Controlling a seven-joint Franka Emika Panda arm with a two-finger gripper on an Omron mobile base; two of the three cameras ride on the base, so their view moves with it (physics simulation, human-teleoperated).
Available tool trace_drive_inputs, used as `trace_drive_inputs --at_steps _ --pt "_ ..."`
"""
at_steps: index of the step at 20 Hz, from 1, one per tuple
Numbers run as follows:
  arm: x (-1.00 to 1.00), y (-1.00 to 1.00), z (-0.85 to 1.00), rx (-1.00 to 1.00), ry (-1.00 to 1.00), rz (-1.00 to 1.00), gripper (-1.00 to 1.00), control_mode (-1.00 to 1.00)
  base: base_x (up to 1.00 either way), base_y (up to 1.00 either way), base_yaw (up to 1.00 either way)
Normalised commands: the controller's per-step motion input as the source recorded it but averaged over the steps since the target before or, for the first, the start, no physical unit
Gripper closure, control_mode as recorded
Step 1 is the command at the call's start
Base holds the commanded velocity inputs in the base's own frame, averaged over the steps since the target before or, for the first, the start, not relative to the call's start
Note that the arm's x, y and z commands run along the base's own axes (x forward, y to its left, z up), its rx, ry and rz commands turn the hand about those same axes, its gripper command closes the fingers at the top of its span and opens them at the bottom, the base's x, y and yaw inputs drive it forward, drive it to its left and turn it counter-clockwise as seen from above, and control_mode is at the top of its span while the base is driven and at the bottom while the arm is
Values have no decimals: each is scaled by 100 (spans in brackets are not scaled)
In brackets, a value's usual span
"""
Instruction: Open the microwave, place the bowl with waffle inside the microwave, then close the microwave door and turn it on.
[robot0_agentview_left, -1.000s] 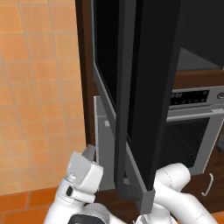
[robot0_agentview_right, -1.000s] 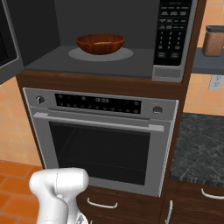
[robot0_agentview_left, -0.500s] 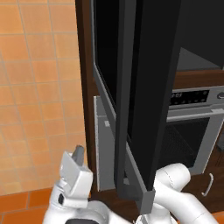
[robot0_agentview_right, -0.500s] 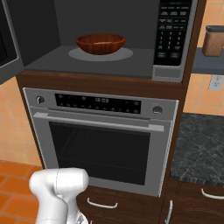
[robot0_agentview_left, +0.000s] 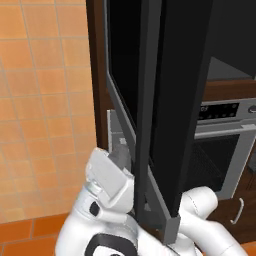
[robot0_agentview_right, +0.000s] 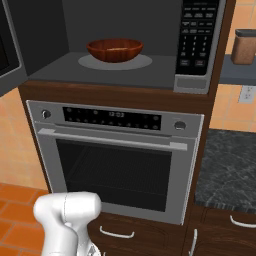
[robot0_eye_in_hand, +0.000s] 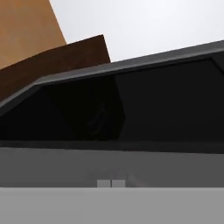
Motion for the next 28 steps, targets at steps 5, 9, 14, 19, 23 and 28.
trace_drive_inputs --at_steps 5,9,14,19,23,28 --pt "-53 -100 80 22 -15 0 100 -100 0 0 0" --pt "-19 -100 65 20 -4 0 100 -100 0 0 0" --pt "31 -86 47 13 16 10 100 -100 0 0 0" --pt "73 -68 30 8 33 22 100 -100 0 0 0" --pt "100 -39 8 0 51 39 100 -100 0 0 0" --pt "100 -17 0 4 50 47 100 -100 0 0 0"
